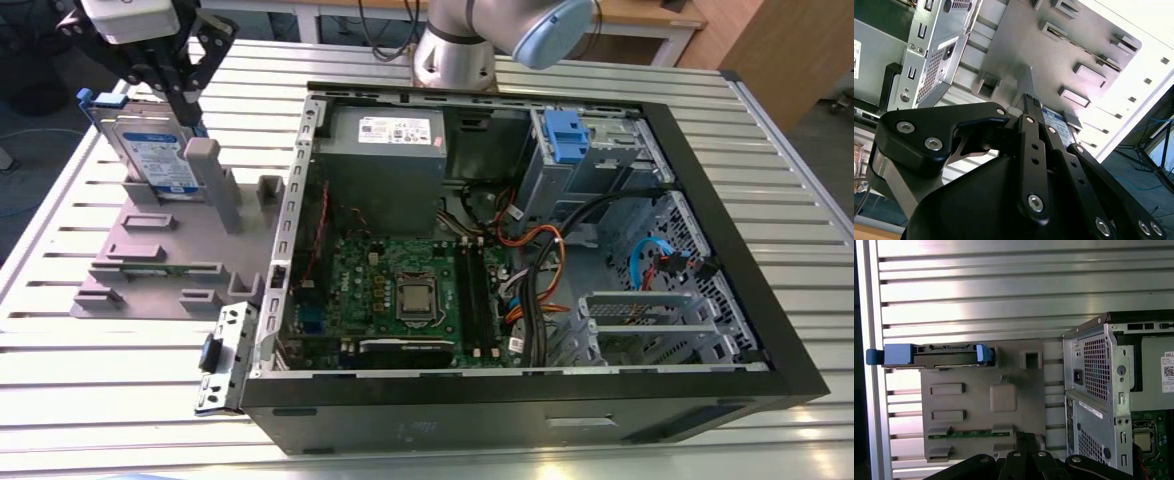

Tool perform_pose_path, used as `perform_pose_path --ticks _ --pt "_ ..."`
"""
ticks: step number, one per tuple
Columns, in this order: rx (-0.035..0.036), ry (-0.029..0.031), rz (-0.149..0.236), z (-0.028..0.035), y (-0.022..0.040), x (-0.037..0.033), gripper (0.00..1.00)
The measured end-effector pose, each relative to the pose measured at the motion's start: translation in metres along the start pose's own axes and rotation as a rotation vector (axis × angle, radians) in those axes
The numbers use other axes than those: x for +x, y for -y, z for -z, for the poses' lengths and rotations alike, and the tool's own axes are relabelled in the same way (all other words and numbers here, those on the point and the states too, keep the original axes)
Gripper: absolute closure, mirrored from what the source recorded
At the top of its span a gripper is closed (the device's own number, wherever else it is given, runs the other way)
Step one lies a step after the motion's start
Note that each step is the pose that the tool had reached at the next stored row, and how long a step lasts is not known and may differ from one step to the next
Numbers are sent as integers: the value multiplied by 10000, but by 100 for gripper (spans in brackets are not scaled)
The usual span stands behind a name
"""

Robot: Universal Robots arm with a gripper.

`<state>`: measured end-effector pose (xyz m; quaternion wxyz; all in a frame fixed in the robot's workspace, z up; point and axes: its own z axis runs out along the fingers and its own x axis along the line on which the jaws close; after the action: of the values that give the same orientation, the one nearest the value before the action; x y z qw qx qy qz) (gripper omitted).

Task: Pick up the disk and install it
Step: 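Reach for the disk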

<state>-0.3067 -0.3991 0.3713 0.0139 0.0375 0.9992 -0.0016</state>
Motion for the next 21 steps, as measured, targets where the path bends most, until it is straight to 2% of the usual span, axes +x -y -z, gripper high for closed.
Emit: perform_pose_path --ticks 12,14,21 --pt "0 0 0 -2 2 28 89" --pt "1 0 0 -4 6 76 89" --pt "3 0 0 -5 7 90 89"
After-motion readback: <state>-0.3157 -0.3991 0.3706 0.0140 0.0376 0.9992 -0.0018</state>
